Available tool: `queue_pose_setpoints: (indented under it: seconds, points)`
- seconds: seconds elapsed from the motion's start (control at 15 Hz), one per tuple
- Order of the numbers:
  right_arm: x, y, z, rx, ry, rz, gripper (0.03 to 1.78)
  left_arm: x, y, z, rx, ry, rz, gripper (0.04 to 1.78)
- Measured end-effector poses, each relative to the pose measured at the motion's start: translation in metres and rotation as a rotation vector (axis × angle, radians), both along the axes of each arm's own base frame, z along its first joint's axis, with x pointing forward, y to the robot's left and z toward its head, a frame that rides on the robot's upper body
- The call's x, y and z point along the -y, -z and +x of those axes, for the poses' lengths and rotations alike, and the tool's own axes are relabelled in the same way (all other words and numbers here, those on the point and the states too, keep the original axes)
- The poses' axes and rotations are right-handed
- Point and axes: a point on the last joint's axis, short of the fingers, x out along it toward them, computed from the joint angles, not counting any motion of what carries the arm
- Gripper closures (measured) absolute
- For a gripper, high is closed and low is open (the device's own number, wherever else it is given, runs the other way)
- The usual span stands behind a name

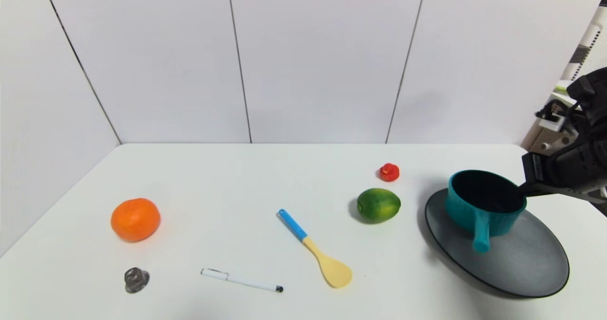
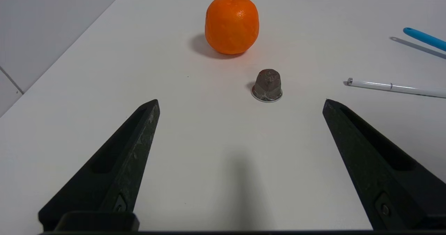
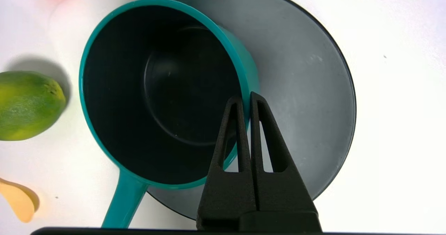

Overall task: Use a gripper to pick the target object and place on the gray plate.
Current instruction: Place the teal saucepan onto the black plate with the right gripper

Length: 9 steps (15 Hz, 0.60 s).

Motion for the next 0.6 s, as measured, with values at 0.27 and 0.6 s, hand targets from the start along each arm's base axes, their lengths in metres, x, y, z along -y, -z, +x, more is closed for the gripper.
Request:
queue_pose_setpoints:
  seconds: [0.27,0.6]
  points:
    - [0.022,0.012,-0.007,-0.025,-0.065,0.046,1.75,0.0,0.0,0.0,0.0,0.0,0.0,0.13]
    - [0.028,0.019,-0.007,-0.049,-0.059,0.058,1.75,0.0,0.0,0.0,0.0,0.0,0.0,0.13]
